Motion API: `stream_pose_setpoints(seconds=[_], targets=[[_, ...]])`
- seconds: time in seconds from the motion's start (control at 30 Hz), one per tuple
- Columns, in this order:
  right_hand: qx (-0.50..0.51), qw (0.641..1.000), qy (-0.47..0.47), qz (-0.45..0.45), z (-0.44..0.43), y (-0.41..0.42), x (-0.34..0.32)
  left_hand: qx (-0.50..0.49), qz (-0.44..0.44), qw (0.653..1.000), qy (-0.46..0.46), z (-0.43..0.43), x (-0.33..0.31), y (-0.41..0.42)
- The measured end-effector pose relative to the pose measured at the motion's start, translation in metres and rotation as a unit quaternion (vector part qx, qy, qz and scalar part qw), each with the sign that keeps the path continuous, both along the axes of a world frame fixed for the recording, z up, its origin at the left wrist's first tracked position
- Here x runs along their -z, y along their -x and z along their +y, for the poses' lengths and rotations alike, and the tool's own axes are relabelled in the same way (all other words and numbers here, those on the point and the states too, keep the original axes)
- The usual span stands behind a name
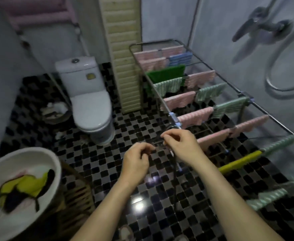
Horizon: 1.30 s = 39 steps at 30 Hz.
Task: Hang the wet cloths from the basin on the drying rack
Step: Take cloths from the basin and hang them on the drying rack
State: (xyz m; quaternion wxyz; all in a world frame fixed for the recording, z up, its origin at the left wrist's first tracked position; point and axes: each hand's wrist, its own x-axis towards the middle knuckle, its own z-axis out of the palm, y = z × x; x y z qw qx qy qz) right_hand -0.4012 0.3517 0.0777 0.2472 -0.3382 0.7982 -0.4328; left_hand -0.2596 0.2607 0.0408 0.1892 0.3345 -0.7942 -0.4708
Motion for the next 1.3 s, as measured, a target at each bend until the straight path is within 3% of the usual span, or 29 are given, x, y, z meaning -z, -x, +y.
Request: stream_pose_setpoints(seconds=[0.13, 0.27, 0.33, 0.4, 0.53, 0.7, 0.8, 0.9, 1.0, 1.1, 1.17, 1.23, 1.3], targets=[[-0.081, 0.997, -0.001, -0.021, -0.048, -0.035, 0.004, -0.103, -0.025, 0.994, -0.012, -0.033, 0.005, -0.042], [-0.165, 0.984, -0.041, -0.058, -0.104, -0.080, 0.021, -0.226, -0.074, 0.971, -0.027, -0.073, 0.022, -0.094], [-0.251, 0.960, -0.078, -0.102, -0.155, -0.131, 0.040, -0.314, -0.097, 0.943, -0.060, -0.101, 0.040, -0.154], [-0.261, 0.949, -0.089, -0.156, -0.169, -0.148, 0.046, -0.328, -0.134, 0.932, -0.076, -0.114, 0.050, -0.176], [-0.333, 0.910, -0.147, -0.196, -0.232, -0.224, 0.078, -0.415, -0.202, 0.878, -0.132, -0.155, 0.097, -0.254], [-0.329, 0.895, -0.201, -0.224, -0.268, -0.264, 0.127, -0.388, -0.260, 0.865, -0.181, -0.180, 0.140, -0.288], [-0.416, 0.882, -0.215, -0.051, -0.291, -0.287, 0.159, -0.340, -0.343, 0.857, -0.179, -0.200, 0.173, -0.302], [-0.505, 0.831, -0.173, 0.158, -0.305, -0.298, 0.179, -0.289, -0.401, 0.853, -0.171, -0.212, 0.195, -0.298], [-0.533, 0.792, -0.181, 0.235, -0.320, -0.307, 0.205, -0.260, -0.420, 0.851, -0.176, -0.223, 0.220, -0.300], [-0.534, 0.799, -0.195, 0.194, -0.339, -0.319, 0.225, -0.341, -0.319, 0.860, -0.204, -0.230, 0.225, -0.305], [-0.542, 0.804, -0.186, 0.156, -0.345, -0.321, 0.230, -0.422, -0.123, 0.860, -0.259, -0.229, 0.208, -0.303], [-0.541, 0.823, -0.146, 0.093, -0.349, -0.325, 0.233, -0.486, 0.067, 0.812, -0.315, -0.230, 0.189, -0.305], [-0.501, 0.858, -0.103, 0.041, -0.353, -0.329, 0.233, -0.522, 0.167, 0.772, -0.321, -0.232, 0.177, -0.312]])
